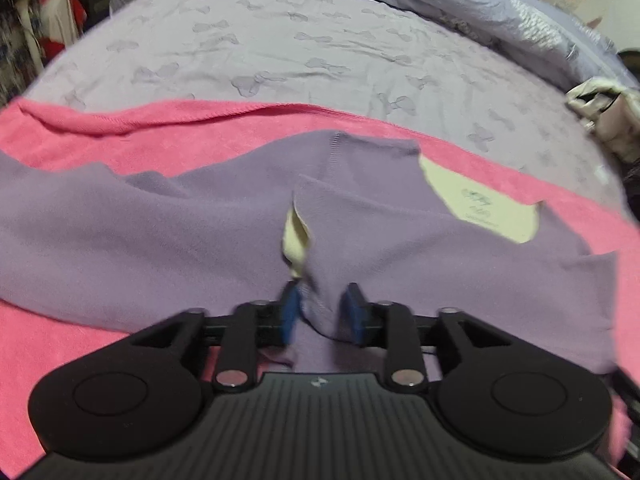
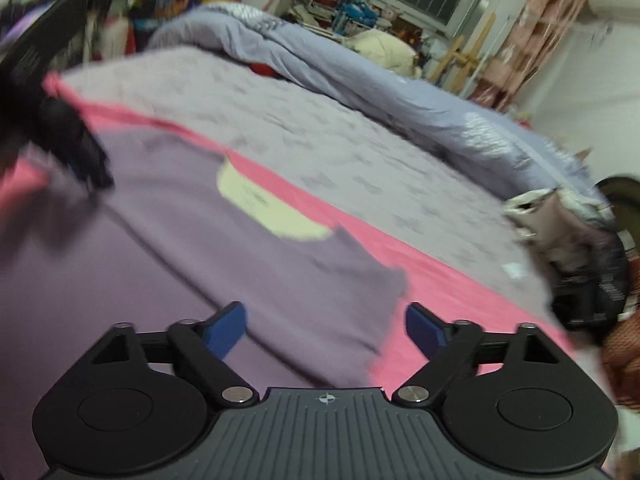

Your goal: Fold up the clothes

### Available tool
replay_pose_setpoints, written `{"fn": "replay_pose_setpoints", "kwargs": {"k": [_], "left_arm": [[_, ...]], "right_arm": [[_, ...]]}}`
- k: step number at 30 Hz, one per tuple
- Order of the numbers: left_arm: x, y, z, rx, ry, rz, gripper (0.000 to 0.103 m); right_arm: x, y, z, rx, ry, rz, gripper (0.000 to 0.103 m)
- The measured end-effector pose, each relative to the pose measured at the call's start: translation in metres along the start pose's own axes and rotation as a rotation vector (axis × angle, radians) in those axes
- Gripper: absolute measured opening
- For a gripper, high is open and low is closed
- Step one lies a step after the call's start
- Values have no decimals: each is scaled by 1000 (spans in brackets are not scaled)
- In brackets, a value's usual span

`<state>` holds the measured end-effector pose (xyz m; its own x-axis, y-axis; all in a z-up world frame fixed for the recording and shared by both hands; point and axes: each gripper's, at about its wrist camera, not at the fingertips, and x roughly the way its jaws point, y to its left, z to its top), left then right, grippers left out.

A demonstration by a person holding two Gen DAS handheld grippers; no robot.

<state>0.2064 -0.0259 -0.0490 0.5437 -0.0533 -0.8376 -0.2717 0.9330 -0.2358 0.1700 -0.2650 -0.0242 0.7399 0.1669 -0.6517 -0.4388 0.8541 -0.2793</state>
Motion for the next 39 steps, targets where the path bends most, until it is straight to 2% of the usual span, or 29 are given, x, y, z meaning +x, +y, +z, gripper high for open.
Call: {"fn": "replay_pose_setpoints", "kwargs": {"k": [2,4,6,7,11,13,15,17,20,23,24,25,26,27,28,30,32,34,35,37,38,39], "left_arm": [[-11,3,-2,10,-3,30,45],[-22,10,-5,31,-6,98,46],[-40,28,-10,0,-31,142,51],[-52,42,-13,-46,-58,161,52],[-94,118,-26,-317,-178,270,63],[-103,160,-25,-464,-194,332,63],[-106,194,-22,-569,-219,342,63],[-103,220,-18,-645,-219,301,66],[-90,236,-11,-747,-220,143,66],[-84,237,-14,-847,-335,-32,63],[-80,238,-13,-881,-355,-41,58],[-76,239,-13,-915,-376,-49,52],[-73,239,-12,-946,-393,-55,33],[-71,237,-10,-963,-404,-55,8],[-73,233,-6,-947,-424,-53,1],[-87,211,9,-806,-477,-31,1],[-106,169,31,-521,-520,-29,1],[-118,114,47,-220,-528,-96,1],[-121,85,52,-75,-518,-133,2],[-116,23,48,191,-442,-220,4],[-106,-3,39,297,-384,-237,9],[-91,-23,26,363,-317,-232,20]], "right_arm": [[24,9,23,49,38,99,55],[40,25,44,45,13,167,50],[53,43,62,28,-20,224,48],[58,52,70,14,-38,247,48],[87,93,70,-67,-1,304,51],[101,113,69,-109,21,331,55],[100,116,66,-116,12,322,54],[100,109,64,-72,20,332,56],[100,104,61,-44,18,334,62],[102,103,63,-42,16,329,64],[103,103,64,-38,18,328,64],[104,103,64,-36,19,327,65],[104,104,65,-33,22,326,67],[105,104,66,-31,27,326,67],[104,102,68,-36,40,323,68],[99,96,72,-42,73,303,69],[85,80,71,-5,71,220,70],[69,55,64,61,54,134,75],[63,39,59,110,63,101,80],[54,4,46,214,99,36,83],[52,-15,37,267,133,4,84],[51,-34,29,321,169,-30,84]]}}
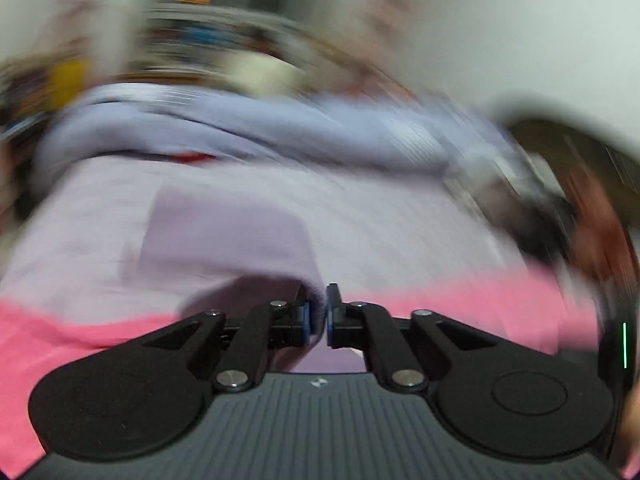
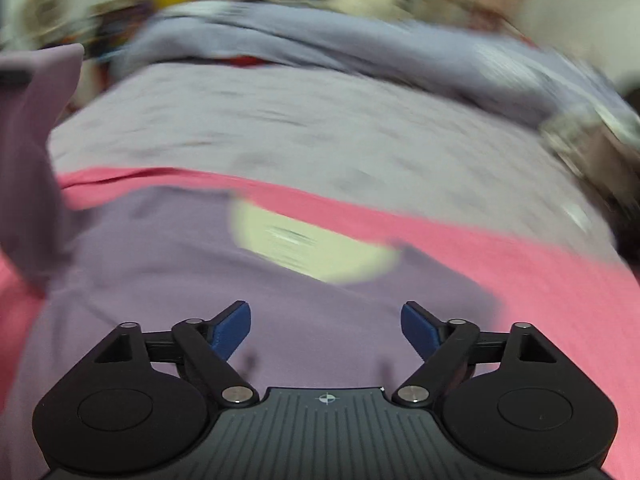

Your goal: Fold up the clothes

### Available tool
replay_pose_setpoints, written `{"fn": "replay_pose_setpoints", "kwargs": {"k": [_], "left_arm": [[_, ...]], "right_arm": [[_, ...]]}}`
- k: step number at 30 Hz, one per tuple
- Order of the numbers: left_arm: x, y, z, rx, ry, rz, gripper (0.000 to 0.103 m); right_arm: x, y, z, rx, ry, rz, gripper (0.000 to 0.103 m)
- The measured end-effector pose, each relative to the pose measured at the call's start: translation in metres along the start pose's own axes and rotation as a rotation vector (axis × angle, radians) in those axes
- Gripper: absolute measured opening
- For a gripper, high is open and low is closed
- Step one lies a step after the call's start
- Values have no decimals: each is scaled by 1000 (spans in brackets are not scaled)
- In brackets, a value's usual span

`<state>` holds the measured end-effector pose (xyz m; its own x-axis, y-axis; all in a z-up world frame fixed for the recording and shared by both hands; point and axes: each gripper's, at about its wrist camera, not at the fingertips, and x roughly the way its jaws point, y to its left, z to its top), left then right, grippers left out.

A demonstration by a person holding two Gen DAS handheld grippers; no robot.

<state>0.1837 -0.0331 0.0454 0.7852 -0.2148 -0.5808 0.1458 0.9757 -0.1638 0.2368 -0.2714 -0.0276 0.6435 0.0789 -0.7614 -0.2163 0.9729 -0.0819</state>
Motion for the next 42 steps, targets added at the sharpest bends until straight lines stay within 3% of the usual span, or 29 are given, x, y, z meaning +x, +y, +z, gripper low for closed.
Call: {"fn": "replay_pose_setpoints", "kwargs": {"k": [3,5,7,8,11,13,16,20,23,27,28,29,30,36,38,40,42], "left_arm": [[48,-57,-33,154,217,-43,25],[69,-72,-60,180,351,-24,25],[71,-81,-79,215,396,13,25],[64,-82,-84,224,381,26,26],[52,-72,-84,229,355,96,44],[48,-62,-83,226,336,189,44],[54,-37,-79,171,354,296,44],[50,-22,-81,99,364,319,46],[47,-21,-87,34,350,338,46],[49,-13,-88,-51,334,333,46],[47,-10,-88,-69,332,326,46],[46,-8,-88,-86,330,319,46],[44,-6,-88,-100,329,313,46],[36,-1,-87,-128,337,306,46],[33,-2,-87,-127,337,334,48],[30,1,-89,-123,345,391,57],[26,8,-92,-151,348,414,58]], "right_arm": [[-5,-56,-10,171,71,-60,84],[-7,-79,-17,243,96,-51,84],[-9,-92,-21,276,109,-14,84],[-6,-91,-21,270,114,6,84],[5,-75,-20,240,121,64,84],[12,-58,-18,236,107,96,84],[30,-38,-13,251,82,71,83],[34,-21,-5,283,-4,35,68],[30,-11,-2,230,-40,19,70],[58,-19,-7,362,58,47,65],[61,-19,-4,368,71,47,45],[59,-18,2,364,81,49,15],[57,-17,7,360,90,54,8],[15,-39,16,433,70,92,8],[-3,-46,14,413,42,22,8],[-19,-54,9,371,4,-70,8],[-20,-58,-2,315,26,-131,8]]}}
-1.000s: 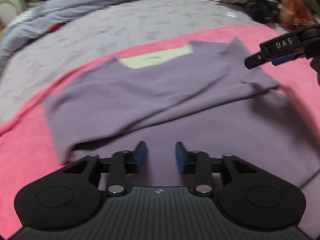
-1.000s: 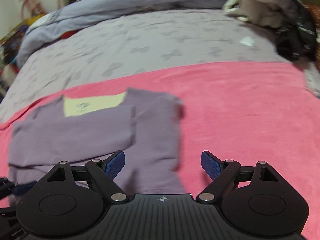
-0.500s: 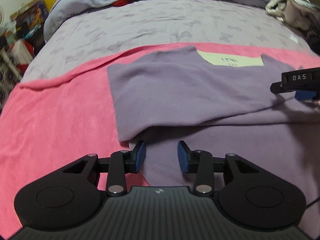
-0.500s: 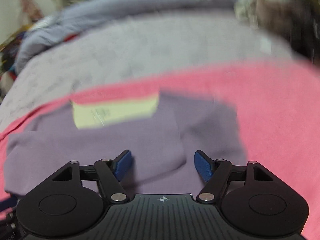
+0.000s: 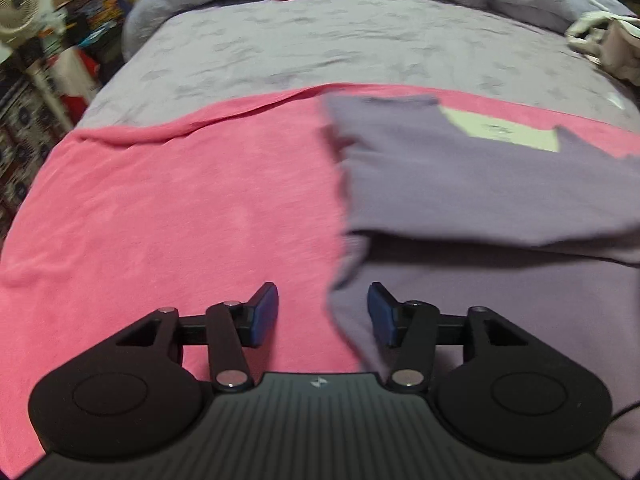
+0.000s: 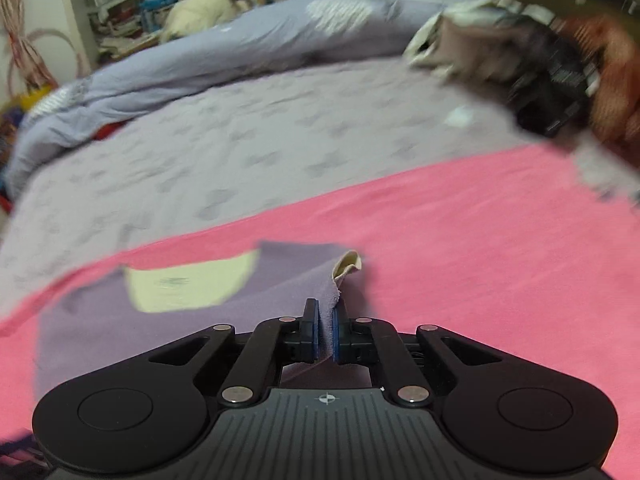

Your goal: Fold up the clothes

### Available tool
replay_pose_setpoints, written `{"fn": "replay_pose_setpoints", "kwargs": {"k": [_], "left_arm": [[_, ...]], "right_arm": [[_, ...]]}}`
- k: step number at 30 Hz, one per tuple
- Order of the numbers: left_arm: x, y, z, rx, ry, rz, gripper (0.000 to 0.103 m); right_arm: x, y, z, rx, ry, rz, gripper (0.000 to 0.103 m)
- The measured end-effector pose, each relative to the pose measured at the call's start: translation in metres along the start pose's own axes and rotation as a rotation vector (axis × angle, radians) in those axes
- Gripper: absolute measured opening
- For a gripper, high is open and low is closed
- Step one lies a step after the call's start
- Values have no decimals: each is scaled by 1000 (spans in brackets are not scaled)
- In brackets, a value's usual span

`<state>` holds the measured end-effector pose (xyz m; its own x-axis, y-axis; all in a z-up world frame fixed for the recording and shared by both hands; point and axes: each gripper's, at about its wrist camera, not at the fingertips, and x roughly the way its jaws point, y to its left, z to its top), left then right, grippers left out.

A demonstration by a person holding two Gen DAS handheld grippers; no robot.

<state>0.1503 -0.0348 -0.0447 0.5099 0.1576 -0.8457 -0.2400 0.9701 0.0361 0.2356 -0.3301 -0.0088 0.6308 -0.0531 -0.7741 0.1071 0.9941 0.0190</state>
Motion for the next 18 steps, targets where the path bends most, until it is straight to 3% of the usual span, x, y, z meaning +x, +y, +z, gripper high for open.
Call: {"fn": "replay_pose_setpoints", "kwargs": {"k": [3,6,8,10,13,15,18], "left_arm": [[0,9,0,-29,6,-1,60],[-4,5,3,21,-11,49,61],[-8,1,4,51,-38,97,60],[-10,-4,7,94,-71,114,58],[-7,-21,14,234,-118,65,58],[-1,-35,18,338,-143,55,60],[16,-41,21,375,-120,175,62]], "right_arm": [[26,-8,-21,-25,110,-21,9],[40,-5,-36,-75,119,-29,14],[36,-2,-38,-117,101,-82,40],[29,-1,-39,-152,66,-119,58],[19,-1,-47,-210,35,-107,67],[12,-1,-53,-251,17,-98,67],[8,4,-58,-289,10,-107,68]]}}
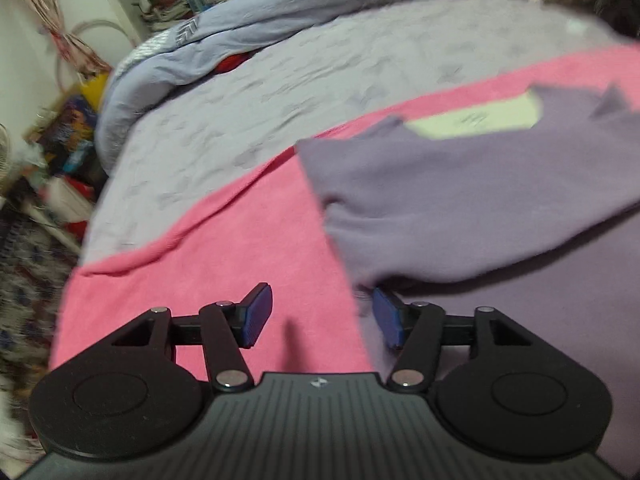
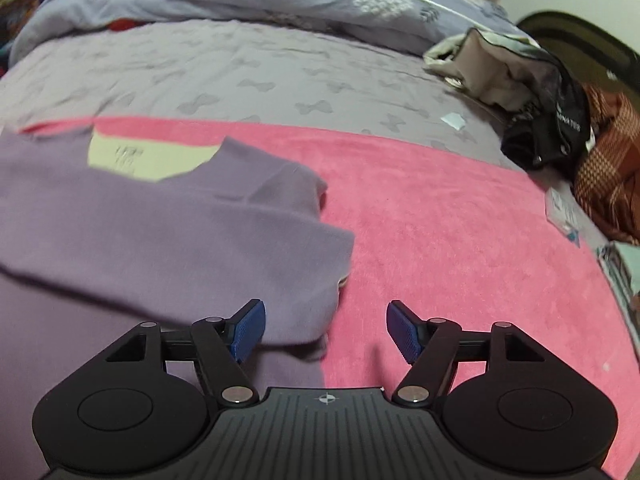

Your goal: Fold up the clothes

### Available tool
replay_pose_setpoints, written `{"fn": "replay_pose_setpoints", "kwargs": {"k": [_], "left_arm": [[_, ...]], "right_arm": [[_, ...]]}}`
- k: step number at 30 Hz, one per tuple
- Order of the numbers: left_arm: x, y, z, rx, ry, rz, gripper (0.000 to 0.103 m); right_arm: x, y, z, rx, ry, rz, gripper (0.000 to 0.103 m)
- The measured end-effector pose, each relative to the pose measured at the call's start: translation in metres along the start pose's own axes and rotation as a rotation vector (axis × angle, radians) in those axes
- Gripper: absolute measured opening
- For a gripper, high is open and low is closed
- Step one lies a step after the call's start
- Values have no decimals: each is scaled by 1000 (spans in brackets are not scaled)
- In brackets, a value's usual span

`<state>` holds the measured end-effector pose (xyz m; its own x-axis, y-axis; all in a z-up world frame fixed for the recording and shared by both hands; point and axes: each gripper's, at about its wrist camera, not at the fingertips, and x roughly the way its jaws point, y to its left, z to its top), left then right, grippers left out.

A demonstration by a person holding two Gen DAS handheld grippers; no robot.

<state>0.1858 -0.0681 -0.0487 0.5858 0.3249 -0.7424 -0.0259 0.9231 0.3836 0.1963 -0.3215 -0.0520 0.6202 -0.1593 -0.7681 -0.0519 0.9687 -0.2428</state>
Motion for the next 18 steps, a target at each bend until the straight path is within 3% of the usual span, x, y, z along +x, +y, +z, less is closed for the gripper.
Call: {"fn": "replay_pose_setpoints", "kwargs": {"k": [4,5,7,10,14,18], "left_arm": [[20,46,-20,-290,158,159,62],[18,61,-27,-379,172,152,62],[8,78,-34,-454,159,119,56],[-20,73,-30,-371,-1,-13,56],[-32,30,-10,-76,-131,-152,62],[-8,1,1,58,-104,-146,62]], "right_arm": [[-1,2,2,-9,-6,-39,72],[-1,2,3,-5,-8,-51,72],[0,-1,5,0,-17,-66,72],[4,-4,6,8,-21,-75,72],[8,-2,6,16,0,-75,72],[5,8,8,-6,-7,-63,73]]}}
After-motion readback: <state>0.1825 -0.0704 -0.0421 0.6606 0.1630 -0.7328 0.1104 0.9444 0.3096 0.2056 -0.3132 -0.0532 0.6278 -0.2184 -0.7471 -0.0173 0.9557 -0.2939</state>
